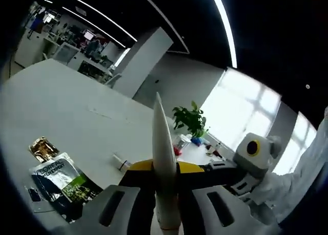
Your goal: Arrange the skincare products in the storage area until every visible bottle or jar stands upright without overlapping.
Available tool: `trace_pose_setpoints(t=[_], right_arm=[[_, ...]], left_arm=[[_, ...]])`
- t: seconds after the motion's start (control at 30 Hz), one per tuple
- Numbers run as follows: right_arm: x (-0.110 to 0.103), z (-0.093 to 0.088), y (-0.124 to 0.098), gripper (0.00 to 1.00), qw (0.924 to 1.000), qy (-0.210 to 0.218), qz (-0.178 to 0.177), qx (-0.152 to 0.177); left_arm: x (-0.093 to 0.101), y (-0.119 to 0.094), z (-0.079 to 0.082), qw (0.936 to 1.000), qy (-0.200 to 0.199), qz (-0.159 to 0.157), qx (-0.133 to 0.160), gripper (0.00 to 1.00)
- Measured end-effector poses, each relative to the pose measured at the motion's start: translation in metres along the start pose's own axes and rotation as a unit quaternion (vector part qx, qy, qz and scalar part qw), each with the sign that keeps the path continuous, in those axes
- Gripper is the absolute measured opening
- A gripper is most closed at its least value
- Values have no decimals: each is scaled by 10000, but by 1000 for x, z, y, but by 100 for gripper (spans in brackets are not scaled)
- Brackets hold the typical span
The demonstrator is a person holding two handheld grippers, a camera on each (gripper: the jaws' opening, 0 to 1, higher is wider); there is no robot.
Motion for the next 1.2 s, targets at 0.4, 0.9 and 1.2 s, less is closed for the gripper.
trace_pose_setpoints(t=[0.4, 0.9, 1.2], right_arm=[[20, 51, -15, 24, 9953, 641, 581, 443], [0, 75, -2, 18, 9673, 1164, 2242, 230], [-19, 67, -4, 8, 9540, 1008, 2817, -193]], left_arm=[[20, 2, -7, 9971, 141, -719, -194, 9], [72, -4, -18, 9757, 303, -2137, -374, 9], [86, -7, -28, 9670, 466, -2446, -546, 9]])
Point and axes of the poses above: the point that each gripper's makers call its tool centre point, and the gripper's own axes: y roughly forward along the fingers, x roughly to its right, z roughly out of its top, the point moved 3 cm from there along -y, roughly backward along the fingers, and after that the axes turned 15 degrees about x, right-handed, at the moved point
